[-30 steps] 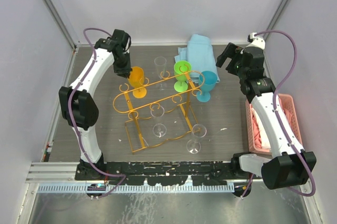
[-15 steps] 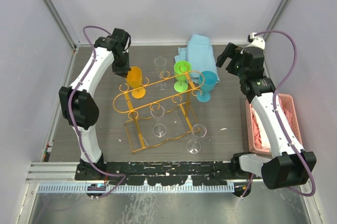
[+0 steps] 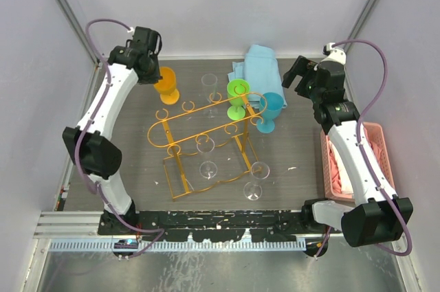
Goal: Place the wine glass upside down on the wine glass rack
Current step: Pick up the wine glass at the center of the board, then turn the wine glass upside down at the wine rack.
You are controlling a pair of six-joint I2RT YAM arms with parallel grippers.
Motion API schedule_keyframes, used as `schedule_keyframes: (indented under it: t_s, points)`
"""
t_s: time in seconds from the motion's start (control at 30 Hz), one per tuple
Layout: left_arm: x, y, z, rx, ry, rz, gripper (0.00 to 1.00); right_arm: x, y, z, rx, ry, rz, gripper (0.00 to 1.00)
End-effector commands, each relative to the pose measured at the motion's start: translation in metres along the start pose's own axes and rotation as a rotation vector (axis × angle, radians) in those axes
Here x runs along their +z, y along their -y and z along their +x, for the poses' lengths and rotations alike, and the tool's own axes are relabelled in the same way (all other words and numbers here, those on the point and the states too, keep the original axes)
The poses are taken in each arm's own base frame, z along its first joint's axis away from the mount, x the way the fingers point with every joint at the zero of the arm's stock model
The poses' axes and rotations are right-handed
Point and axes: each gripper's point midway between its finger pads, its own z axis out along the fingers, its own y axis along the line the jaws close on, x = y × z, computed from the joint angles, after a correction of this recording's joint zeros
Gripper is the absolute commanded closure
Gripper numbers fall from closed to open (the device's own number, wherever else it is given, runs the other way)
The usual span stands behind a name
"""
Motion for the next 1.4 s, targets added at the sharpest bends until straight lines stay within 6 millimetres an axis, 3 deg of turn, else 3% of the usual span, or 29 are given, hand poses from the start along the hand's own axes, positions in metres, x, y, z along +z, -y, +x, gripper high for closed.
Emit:
schedule_keyframes:
  t_s: [0.0, 0.2, 0.57, 1.03, 1.2, 1.37]
  points:
    - [-0.057, 0.001, -0.067, -0.143, 0.319, 0.078, 1.0, -0.01, -0.011, -0.016, 0.004, 0.063, -0.051, 0.0]
    - [-0.109, 0.018, -0.108, -0.253, 0.564, 0.274, 1.0, -0.013, -0.012, -0.016, 0.005, 0.072, -0.063, 0.0]
    - [-0.175, 0.046, -0.145, -0.374, 0.75, 0.584, 1.0, -0.014, -0.014, -0.016, 0.005, 0.079, -0.078, 0.0]
    - [-0.228, 0.089, -0.158, -0.464, 0.62, 1.216, 1.0, -0.014, -0.018, -0.022, 0.015, 0.096, -0.09, 0.0]
    - [-0.24, 0.104, -0.158, -0.486, 0.532, 1.457, 1.0, -0.012, -0.021, -0.023, 0.019, 0.092, -0.102, 0.0]
    - [-0.24, 0.113, -0.153, -0.481, 0.464, 1.571, 1.0, -0.014, -0.028, -0.032, 0.018, 0.105, -0.121, 0.0]
